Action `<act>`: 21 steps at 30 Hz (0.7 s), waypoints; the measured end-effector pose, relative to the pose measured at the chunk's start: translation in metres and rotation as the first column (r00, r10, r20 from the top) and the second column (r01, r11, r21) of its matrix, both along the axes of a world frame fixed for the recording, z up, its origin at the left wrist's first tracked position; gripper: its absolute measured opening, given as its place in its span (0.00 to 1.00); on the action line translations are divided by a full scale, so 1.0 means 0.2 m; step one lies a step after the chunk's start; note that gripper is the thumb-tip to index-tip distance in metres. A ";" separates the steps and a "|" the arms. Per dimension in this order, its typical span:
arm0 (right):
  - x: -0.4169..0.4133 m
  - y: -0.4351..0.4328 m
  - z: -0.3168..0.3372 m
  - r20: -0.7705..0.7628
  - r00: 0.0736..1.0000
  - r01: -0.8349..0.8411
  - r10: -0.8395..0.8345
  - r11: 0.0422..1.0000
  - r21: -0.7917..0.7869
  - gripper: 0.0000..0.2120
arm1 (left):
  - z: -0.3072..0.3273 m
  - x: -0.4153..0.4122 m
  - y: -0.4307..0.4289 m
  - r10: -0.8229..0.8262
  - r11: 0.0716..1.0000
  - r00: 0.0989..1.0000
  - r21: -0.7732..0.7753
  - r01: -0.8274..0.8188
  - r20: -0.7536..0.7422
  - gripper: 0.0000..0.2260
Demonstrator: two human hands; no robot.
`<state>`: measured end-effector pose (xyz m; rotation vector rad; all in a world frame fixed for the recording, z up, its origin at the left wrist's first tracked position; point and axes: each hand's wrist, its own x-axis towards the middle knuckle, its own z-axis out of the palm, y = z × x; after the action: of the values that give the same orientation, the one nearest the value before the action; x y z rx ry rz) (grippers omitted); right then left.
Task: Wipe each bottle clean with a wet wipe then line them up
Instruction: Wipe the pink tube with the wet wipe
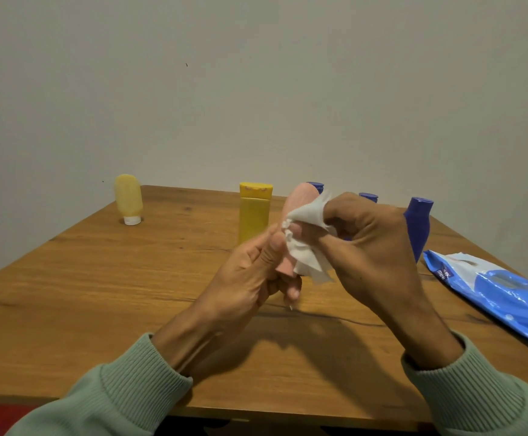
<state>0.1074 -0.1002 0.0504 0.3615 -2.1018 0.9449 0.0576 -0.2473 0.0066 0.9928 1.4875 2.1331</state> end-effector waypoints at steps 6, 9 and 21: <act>0.01 -0.02 -0.01 0.006 0.999 -0.052 0.052 0.998 0.033 0.07 | -0.01 0.00 0.00 0.027 0.999 0.999 0.023 -0.027 -0.027 0.26; 0.01 -0.01 -0.01 0.005 0.997 -0.076 0.076 0.995 0.069 0.10 | -0.02 0.00 -0.01 0.050 0.998 0.995 -0.023 -0.052 -0.083 0.25; -0.01 0.06 0.03 -0.151 0.981 0.121 -0.125 0.992 -0.037 0.06 | -0.02 0.02 -0.01 0.000 0.991 0.991 -0.136 -0.019 -0.136 0.19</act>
<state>0.1046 -0.0876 0.0573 0.2774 -1.9463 0.8464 0.0626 -0.2492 0.0025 1.1015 1.6810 1.9734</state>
